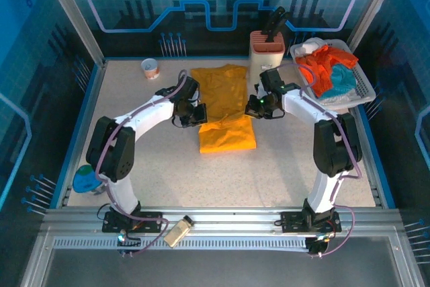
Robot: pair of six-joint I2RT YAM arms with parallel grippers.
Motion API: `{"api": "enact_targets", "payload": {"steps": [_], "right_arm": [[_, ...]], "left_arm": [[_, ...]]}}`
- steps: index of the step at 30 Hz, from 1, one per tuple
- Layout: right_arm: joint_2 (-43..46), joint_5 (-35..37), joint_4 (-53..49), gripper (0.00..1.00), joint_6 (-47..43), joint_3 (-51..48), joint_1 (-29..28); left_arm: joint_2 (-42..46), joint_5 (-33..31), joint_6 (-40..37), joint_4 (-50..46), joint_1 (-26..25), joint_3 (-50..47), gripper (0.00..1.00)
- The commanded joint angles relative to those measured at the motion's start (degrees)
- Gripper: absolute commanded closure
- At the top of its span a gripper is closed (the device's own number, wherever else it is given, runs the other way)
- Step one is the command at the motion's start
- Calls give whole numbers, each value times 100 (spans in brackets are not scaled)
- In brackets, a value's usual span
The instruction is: Fold and stack the t-shirts
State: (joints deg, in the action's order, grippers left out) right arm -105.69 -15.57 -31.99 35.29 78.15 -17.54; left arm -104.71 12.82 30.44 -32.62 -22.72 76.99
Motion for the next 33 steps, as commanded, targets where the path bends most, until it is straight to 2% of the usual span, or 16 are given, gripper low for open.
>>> {"api": "enact_targets", "payload": {"steps": [1, 2, 4, 5, 6, 8, 10, 12, 15, 16, 22, 26, 33], "right_arm": [[-408, -147, 140, 93, -22, 209, 109], [-532, -138, 168, 84, -23, 246, 122], [-733, -90, 188, 62, -26, 337, 161], [-815, -90, 201, 56, -47, 372, 193], [-859, -79, 206, 50, -57, 393, 222], [-823, -53, 219, 30, -57, 376, 264], [-657, -31, 193, 22, -96, 282, 258], [-414, -40, 141, 20, -119, 127, 249], [38, -170, 156, 19, -86, -259, 222], [204, -220, 162, 15, -54, -398, 194], [750, -642, 392, 6, 258, -948, -53], [587, -884, 754, 5, 554, -1009, -175], [-78, -1105, 1251, 4, 872, -810, -232]], "left_arm": [[-341, 226, -218, 18, 136, 301, 92], [-450, 227, -222, 44, 181, 357, 86], [-692, 221, -227, 41, 310, 520, 70], [-810, 221, -269, 8, 386, 651, 62], [-898, 221, -318, -30, 458, 768, 59], [-999, 196, -420, -276, 615, 1070, 57], [-852, 132, -485, -411, 687, 1115, 56], [-595, 145, -468, -388, 698, 931, 55], [-170, 539, -226, -188, 658, 389, 55], [-22, 564, -139, -159, 594, 179, 56], [661, 654, 542, 528, -80, -856, 56], [488, 630, 944, 1107, -412, -1019, 56], [-378, 520, 845, 1261, -428, -584, 58]]}}
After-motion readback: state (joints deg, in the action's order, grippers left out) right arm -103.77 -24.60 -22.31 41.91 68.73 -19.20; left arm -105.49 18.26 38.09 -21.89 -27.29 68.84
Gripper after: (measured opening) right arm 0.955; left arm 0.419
